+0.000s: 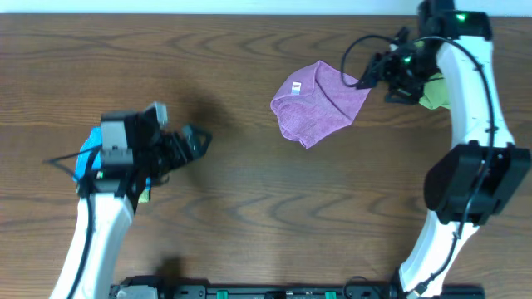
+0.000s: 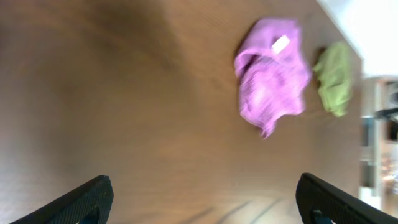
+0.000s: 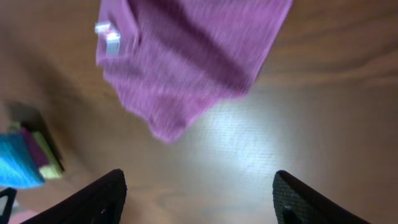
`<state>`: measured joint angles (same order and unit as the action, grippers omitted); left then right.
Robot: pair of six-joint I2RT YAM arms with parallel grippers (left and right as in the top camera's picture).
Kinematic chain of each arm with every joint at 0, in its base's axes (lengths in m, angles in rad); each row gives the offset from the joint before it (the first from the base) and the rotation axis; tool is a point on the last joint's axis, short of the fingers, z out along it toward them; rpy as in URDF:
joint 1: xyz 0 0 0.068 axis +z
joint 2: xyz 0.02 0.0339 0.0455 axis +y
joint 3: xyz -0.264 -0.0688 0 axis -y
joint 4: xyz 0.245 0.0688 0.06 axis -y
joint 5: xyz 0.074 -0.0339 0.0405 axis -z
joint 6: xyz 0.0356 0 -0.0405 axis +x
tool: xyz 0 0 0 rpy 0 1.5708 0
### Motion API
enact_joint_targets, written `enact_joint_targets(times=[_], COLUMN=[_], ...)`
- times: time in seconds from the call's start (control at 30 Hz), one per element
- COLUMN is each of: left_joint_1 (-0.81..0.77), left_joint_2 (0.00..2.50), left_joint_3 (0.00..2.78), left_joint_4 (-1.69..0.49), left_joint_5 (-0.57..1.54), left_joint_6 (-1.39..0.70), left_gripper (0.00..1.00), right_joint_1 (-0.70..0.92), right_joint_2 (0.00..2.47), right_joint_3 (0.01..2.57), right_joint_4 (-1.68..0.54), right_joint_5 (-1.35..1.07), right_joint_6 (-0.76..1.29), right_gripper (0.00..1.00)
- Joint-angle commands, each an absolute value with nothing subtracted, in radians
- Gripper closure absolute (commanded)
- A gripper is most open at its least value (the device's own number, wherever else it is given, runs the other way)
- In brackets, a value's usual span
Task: Fold the cloth
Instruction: 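Reach the left gripper to the purple cloth's left corner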
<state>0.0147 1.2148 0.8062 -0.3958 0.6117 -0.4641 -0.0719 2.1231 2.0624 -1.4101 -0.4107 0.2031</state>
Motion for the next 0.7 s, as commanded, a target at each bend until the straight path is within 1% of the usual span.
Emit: enact_joint_targets(times=[0.0,0.03,0.1,0.17,0.3,0.43,0.67], left_joint_1=[0.011,0.010,0.003,-0.011,-0.068,-0.132,-0.147], left_joint_2=[1.290,1.311,1.344,1.370,1.429,1.518,1.647], left_joint_3=[0.844,0.844,0.845,0.857,0.929,1.080,1.254], left_joint_4=[-0.335,-0.286,-0.200,-0.179,-0.234,-0.323,-0.360], left_joint_5=[0.759,0.762,0.768,0.749,0.688,0.620,0.598], left_joint_6=[-0.683,-0.722,-0.731,-0.757,-0.754,-0.724,-0.699], left_gripper=[0.05,0.05,0.05,0.04,0.05,0.04,0.04], right_joint_1=[-0.120,-0.131,-0.143,-0.144,-0.135,-0.130,-0.130], right_joint_2=[2.125,2.125,2.125,2.125,2.125,2.127,2.127], right_joint_3=[2.014,1.997,1.961,1.920,1.832,1.743,1.642], right_joint_4=[-1.360,-1.335,-1.288,-1.235,-1.100,-0.964,-0.819], right_joint_5=[-0.471,-0.479,-0.484,-0.483,-0.499,-0.498,-0.474], right_joint_6=[0.167,0.167,0.168,0.179,0.231,0.277,0.339], right_gripper=[0.24,0.25,0.25,0.25,0.27,0.27,0.28])
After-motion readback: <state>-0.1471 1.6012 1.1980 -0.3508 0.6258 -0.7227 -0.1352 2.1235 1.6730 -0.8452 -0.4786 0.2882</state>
